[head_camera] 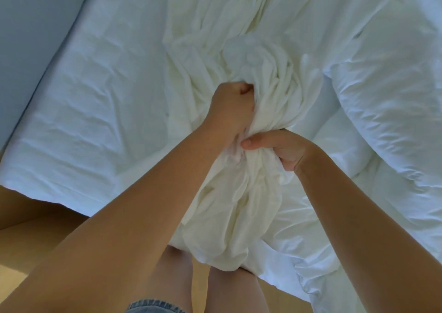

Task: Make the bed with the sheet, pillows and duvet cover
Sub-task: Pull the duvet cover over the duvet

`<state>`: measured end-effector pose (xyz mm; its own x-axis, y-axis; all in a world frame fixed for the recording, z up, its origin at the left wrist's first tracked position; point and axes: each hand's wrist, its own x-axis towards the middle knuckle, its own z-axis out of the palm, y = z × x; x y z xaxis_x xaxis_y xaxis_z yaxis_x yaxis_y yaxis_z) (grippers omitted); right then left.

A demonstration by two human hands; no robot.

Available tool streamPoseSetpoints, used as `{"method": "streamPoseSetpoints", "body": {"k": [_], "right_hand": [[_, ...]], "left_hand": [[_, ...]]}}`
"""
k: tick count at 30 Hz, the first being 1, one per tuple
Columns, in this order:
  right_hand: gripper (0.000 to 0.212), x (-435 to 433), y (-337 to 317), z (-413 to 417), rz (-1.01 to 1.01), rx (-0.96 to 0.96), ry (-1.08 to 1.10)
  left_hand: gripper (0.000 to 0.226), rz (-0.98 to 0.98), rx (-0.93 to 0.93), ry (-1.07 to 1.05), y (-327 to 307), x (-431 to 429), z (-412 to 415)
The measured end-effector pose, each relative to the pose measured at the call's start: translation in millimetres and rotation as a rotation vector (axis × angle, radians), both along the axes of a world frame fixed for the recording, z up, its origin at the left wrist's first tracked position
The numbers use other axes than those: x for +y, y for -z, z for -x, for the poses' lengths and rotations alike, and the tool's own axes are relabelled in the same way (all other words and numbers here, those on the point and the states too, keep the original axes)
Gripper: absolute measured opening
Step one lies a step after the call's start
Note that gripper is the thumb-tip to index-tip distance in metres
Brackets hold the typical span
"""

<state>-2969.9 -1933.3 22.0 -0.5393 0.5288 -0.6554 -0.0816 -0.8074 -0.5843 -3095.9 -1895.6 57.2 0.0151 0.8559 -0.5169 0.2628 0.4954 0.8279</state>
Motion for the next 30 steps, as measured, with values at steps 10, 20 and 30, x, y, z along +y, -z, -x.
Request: {"method": "streamPoseSetpoints", "body": {"k": [10,20,30], "right_hand": [[0.034,4,-6,0,-0.008,-0.023,0.008],[0.045,0,1,-2,0.041,0.067,0.107],[0.058,5,-17,-12,-0.03,-0.001,-0.081]], "left_hand": [[0.027,-0.023,-0.131,-0.062,3,18,7],[0.026,0.164,0.054,0.119,24,-26,46],[0.04,-0.594,0.159,0.032,-17,34,0]]}}
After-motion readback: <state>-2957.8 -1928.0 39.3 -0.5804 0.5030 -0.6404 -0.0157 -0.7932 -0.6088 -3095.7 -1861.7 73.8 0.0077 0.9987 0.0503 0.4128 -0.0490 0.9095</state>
